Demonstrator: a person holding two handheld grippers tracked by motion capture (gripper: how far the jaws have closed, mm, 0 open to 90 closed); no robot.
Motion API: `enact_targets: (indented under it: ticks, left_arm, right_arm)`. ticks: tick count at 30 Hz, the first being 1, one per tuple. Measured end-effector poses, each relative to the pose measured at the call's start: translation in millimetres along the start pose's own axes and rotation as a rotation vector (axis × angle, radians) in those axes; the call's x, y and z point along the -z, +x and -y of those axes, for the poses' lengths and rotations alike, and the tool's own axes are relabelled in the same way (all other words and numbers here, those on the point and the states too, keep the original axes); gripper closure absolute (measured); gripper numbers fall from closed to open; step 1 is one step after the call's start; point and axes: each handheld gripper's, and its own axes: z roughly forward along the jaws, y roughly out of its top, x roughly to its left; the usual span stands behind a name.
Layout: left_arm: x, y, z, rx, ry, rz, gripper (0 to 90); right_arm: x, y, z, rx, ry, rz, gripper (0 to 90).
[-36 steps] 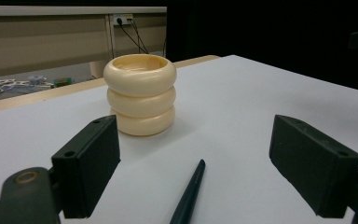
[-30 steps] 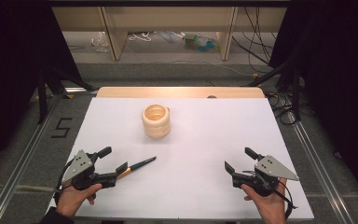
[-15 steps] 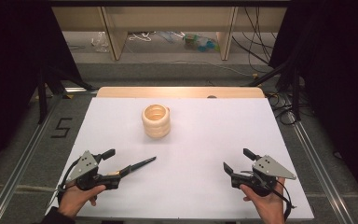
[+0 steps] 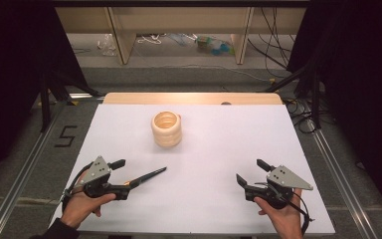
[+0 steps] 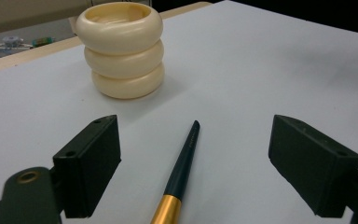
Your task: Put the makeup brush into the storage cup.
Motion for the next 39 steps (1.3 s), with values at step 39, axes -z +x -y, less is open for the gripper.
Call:
enact_targets:
  ticks: [39]
  left_arm:
    - [-70.7, 13.3, -31.9, -0.277, 0.645, 0.109, 34.3]
  right_arm:
    - [-5.1, 3.6, 1.8, -0.004, 0.019, -0.06, 17.9]
